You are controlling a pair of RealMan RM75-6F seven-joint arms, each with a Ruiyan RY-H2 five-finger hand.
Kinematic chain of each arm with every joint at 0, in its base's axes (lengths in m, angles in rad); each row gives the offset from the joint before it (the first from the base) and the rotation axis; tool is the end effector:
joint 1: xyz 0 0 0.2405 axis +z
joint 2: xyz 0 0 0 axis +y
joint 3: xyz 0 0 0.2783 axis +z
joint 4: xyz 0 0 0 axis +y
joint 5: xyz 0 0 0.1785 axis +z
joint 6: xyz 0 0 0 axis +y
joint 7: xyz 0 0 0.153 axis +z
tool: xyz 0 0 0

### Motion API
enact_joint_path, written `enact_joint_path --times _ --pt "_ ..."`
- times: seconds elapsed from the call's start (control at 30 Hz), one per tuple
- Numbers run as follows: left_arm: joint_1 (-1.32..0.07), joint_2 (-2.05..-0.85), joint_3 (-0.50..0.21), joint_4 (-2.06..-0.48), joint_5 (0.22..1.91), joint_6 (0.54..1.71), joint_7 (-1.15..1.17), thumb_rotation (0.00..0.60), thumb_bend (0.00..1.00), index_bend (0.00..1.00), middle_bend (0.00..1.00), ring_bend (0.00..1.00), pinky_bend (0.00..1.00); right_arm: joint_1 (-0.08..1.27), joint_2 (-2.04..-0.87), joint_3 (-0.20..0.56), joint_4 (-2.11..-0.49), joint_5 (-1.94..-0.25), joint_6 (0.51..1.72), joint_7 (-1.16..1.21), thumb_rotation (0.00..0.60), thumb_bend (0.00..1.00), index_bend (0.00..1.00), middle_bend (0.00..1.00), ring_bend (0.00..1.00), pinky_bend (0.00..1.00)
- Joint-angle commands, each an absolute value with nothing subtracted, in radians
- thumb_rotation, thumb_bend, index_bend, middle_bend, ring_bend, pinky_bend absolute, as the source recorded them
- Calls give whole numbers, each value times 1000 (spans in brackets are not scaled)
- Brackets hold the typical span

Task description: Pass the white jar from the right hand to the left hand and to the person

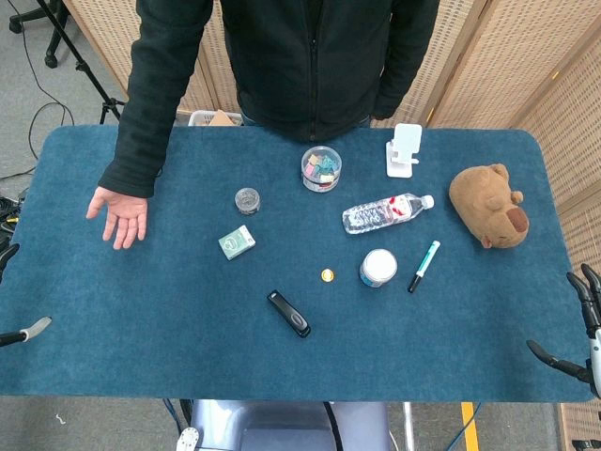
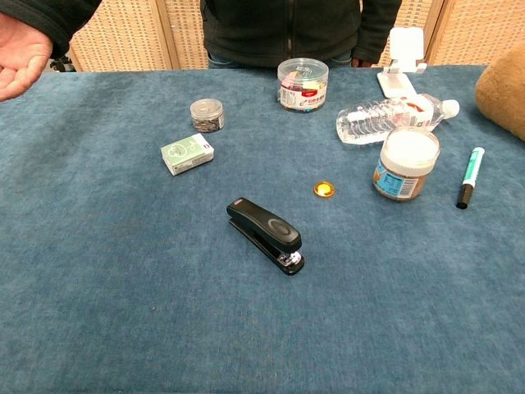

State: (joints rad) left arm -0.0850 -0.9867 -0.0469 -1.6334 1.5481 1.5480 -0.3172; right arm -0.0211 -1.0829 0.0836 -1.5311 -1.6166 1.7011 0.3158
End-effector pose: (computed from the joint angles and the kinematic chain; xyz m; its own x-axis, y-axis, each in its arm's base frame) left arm -0.3069 0.1880 0.2440 0.1990 -0.0460 0.9789 0.9767 -0.0719 -0.2020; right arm -0.3169 -0.1576 0.2421 0.1996 0.1843 0.9624 -0.9722 -0.0856 0.2181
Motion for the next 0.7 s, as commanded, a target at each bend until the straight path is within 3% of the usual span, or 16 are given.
enact_joint_path --times 0.03,0.43,0.7 --pt "-85 -986 -47 -1633 1547 1546 -318 600 0 0 0 0 0 -19 -1082 80 -1531 -1619 1696 319 600 0 0 0 0 0" --pt "-87 -983 -45 -1637 1552 1541 -317 600 0 0 0 0 0 -8 -1082 69 -1526 -1635 1685 343 600 0 0 0 0 0" --pt "-89 -982 -44 -1640 1552 1532 -310 600 0 0 0 0 0 75 -1092 59 -1488 -1715 1613 410 600 0 0 0 0 0"
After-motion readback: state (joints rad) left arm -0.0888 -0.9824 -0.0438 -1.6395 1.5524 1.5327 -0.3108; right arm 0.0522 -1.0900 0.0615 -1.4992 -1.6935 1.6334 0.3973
